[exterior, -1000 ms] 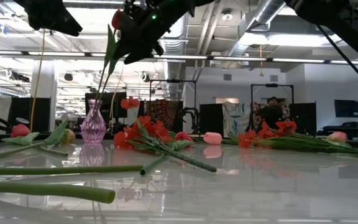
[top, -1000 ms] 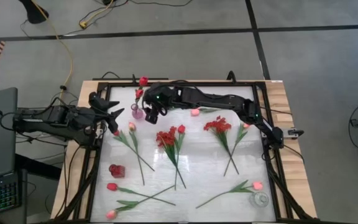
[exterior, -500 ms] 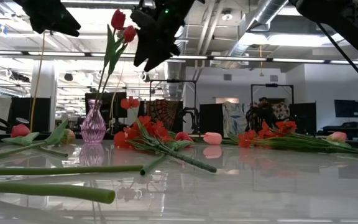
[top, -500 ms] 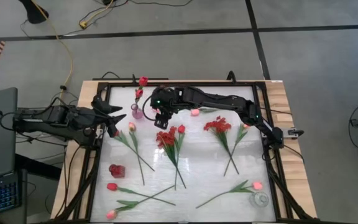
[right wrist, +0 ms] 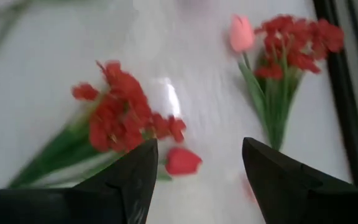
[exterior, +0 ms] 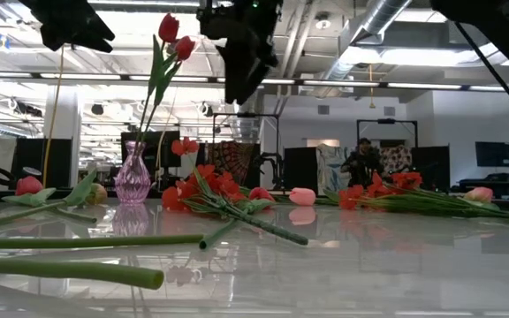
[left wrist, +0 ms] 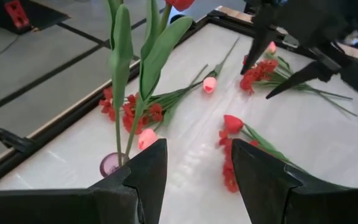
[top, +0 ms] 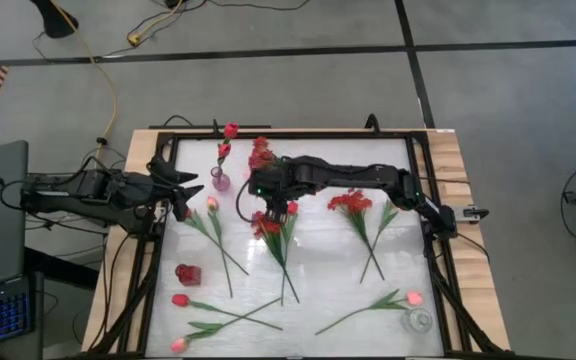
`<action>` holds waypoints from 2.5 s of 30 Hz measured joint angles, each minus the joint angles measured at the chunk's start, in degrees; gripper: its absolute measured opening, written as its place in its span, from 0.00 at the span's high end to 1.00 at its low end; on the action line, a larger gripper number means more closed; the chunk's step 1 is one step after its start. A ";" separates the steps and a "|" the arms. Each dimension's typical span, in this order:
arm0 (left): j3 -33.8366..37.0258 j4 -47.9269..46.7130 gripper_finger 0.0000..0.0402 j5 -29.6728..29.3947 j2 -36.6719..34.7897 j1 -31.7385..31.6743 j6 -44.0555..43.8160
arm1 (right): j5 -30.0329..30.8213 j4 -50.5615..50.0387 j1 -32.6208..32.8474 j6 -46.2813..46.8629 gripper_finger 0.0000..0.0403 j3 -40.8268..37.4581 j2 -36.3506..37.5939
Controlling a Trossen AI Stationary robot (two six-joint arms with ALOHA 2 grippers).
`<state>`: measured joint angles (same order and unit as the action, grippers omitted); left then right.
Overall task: Sort flowers into vase by color
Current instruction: Put the red tulip into the purple vase
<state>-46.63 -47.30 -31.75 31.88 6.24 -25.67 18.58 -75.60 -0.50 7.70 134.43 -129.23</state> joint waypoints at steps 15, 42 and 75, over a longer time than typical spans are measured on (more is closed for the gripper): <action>0.00 3.52 0.59 -0.02 8.80 0.17 0.36 | 14.36 -3.24 11.74 13.31 0.39 -26.12 18.33; 0.00 3.72 0.59 6.05 17.67 11.33 -5.51 | 16.36 57.42 18.74 10.86 0.39 -76.77 47.50; 0.00 2.06 0.59 20.39 31.15 8.32 6.15 | 13.80 63.83 18.82 6.61 0.39 -76.70 47.50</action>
<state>-46.63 -45.24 -11.36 63.02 14.56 -19.52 32.38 -11.77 18.33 14.31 57.74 -81.73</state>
